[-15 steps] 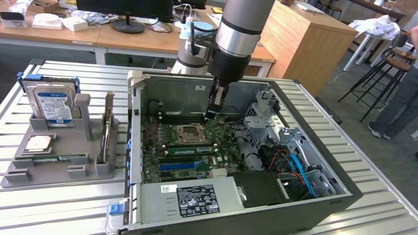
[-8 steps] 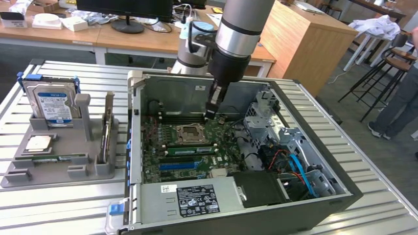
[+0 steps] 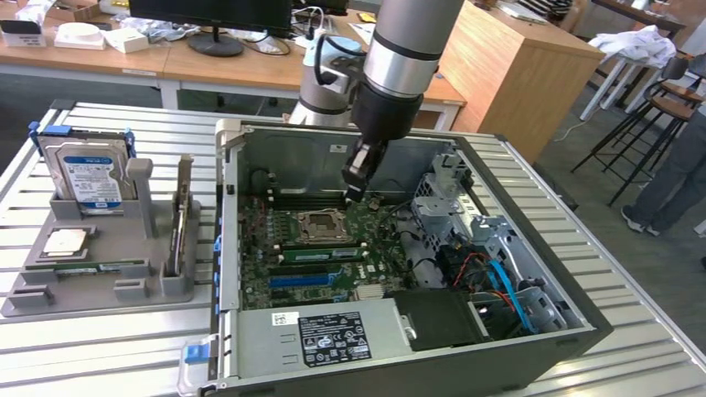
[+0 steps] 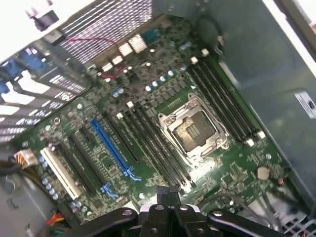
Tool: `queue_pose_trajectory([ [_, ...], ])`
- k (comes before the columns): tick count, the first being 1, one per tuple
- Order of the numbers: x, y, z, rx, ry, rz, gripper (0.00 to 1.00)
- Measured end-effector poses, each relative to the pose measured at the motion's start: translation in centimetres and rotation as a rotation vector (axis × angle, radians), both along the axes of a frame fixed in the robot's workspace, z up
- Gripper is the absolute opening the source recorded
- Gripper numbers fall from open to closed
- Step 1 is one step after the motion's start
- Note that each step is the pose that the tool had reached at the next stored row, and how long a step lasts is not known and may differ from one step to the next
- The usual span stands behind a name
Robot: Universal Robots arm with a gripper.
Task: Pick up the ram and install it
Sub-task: 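Press down the ram until it locks into place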
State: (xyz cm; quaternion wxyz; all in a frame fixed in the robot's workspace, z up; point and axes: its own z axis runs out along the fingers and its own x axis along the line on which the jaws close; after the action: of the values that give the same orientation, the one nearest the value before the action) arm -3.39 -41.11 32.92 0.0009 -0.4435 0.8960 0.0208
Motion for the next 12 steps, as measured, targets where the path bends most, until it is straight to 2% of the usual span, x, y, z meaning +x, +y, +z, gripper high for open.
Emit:
queue_pose_trajectory([
  [12,0.00,0.00,-0.08,0.0000,0.0000,-0.219,0.10],
])
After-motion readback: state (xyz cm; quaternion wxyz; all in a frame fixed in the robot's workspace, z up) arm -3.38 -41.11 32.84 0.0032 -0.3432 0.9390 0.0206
